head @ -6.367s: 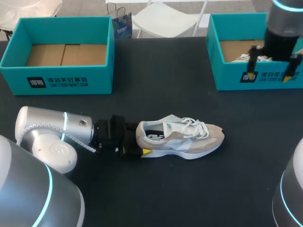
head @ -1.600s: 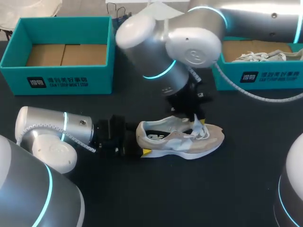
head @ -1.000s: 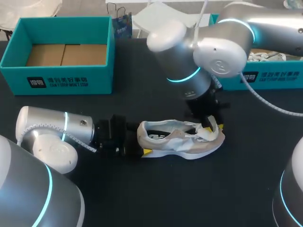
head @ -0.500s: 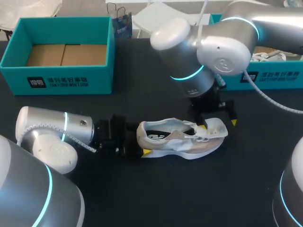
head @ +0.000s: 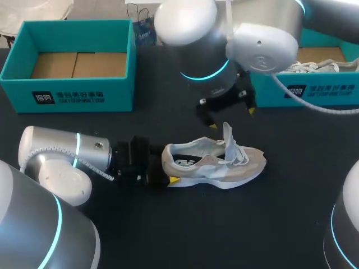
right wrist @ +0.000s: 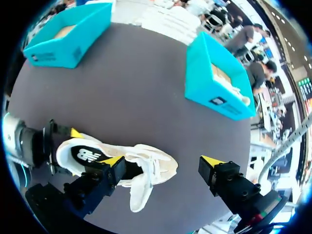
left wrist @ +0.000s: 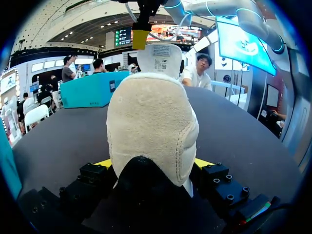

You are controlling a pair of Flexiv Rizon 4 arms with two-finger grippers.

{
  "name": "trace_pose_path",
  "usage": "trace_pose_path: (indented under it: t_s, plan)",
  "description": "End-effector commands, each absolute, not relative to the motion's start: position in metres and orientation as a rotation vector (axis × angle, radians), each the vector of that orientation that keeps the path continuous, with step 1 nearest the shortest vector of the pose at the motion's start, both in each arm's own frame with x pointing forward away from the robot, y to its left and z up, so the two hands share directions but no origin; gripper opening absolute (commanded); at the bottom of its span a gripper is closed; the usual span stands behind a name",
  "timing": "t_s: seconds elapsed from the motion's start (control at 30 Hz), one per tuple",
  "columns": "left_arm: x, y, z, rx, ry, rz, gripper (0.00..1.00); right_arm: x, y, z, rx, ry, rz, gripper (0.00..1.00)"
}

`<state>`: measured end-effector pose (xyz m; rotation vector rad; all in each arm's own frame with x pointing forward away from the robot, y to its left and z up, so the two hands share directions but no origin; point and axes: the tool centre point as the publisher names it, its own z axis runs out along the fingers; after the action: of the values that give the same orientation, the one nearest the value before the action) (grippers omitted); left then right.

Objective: Take the shoe out of the shoebox, open the shoe tongue, remove and reinsert the insole, then place the shoe into the shoebox

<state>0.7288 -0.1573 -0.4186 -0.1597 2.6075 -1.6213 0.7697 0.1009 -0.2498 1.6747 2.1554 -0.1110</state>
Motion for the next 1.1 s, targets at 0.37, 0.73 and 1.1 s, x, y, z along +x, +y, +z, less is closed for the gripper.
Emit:
trace_pose_path:
  t_s: [0.37, 0.73, 1.1]
  plan:
    - [0.728, -0.158, -0.421, -0.159, 2.611, -1.618, 0.0, 0.759, 0.18, -0.222, 0.681, 2.817, 0.107, 1.0]
    - [0.728, -0.158, -0.421, -0.159, 2.611, -1.618, 0.0, 0.733, 0.203, -0.229, 0.154, 3.088, 0.036, 0.0]
    - [0.728, -0.158, -0.421, -0.159, 2.611, -1.618, 0.0, 0.731, 0.201, -0.23, 0.149, 3.101, -0.005, 0.0]
